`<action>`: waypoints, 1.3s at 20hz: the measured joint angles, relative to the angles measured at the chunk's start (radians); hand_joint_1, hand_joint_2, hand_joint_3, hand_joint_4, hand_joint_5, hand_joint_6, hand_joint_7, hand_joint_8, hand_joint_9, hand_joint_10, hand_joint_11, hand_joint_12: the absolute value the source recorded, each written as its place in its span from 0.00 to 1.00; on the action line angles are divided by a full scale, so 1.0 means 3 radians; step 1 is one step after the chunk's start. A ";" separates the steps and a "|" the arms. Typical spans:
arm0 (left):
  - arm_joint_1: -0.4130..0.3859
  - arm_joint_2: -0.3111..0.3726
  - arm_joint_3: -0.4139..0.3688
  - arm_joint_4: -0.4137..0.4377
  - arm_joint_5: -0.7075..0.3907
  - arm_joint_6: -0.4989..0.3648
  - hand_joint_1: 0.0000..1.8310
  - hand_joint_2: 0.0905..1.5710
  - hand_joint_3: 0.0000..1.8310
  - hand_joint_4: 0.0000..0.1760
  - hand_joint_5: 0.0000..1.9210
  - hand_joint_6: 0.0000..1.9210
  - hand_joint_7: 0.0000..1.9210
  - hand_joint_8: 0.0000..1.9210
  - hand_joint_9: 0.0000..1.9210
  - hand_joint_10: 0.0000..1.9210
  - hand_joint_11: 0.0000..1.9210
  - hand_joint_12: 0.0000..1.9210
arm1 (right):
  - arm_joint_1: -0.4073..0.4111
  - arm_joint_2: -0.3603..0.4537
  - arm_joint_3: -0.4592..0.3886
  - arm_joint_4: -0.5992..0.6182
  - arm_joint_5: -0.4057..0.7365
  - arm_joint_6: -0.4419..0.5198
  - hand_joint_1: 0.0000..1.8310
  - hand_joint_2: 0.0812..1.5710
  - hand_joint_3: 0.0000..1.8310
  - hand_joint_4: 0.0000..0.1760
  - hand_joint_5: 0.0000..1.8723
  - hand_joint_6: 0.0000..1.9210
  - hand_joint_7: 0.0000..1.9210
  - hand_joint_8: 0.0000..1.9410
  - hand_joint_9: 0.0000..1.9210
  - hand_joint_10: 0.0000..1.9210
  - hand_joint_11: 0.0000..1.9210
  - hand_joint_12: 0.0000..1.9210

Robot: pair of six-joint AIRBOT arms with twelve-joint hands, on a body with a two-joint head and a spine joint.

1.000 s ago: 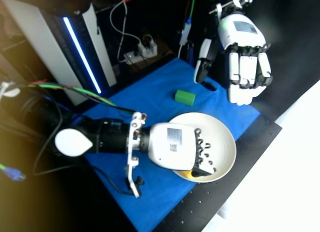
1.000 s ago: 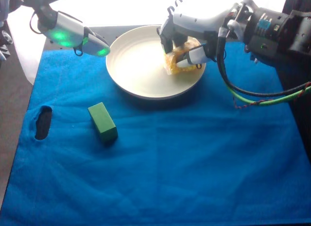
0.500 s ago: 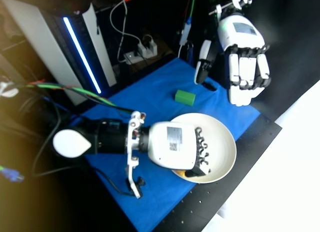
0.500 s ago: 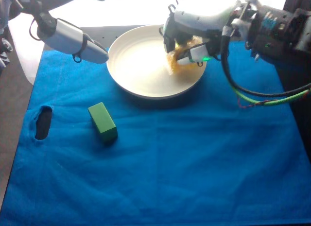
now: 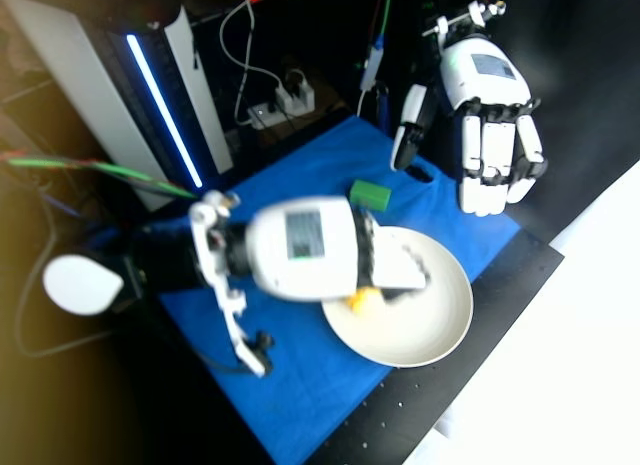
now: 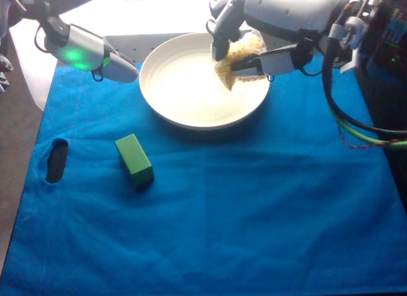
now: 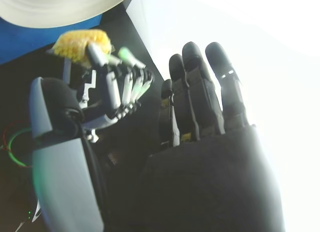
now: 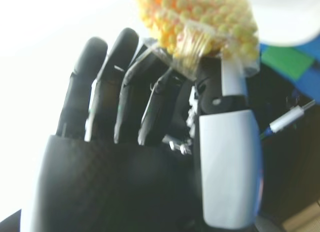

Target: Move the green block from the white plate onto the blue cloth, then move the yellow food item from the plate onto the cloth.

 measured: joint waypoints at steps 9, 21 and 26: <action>0.0072 0.0019 0.0000 -0.0135 -0.0027 0.0004 0.49 0.52 0.00 0.44 0.15 0.00 0.24 0.00 0.25 0.00 0.02 0.57 | -0.0341 0.0500 -0.0643 -0.0120 0.0421 0.0001 0.70 0.66 0.00 0.00 0.54 0.39 0.62 0.43 0.61 0.44 0.49 0.79; 0.0104 0.0060 -0.0019 -0.0146 -0.0052 0.0005 0.48 0.52 0.00 0.37 0.16 0.00 0.25 0.00 0.25 0.00 0.00 0.60 | -0.0563 0.0506 -0.0749 -0.0123 0.0532 -0.0005 0.43 0.56 0.00 0.00 0.20 0.00 0.32 0.00 0.30 0.17 0.15 0.64; 0.0121 0.0061 -0.0045 -0.0149 -0.0069 0.0005 0.49 0.53 0.00 0.39 0.16 0.00 0.25 0.00 0.25 0.00 0.00 0.59 | -0.0563 0.0584 -0.0778 -0.0125 0.0539 -0.0005 0.37 0.42 0.00 0.72 0.01 0.00 0.11 0.00 0.17 0.00 0.00 0.63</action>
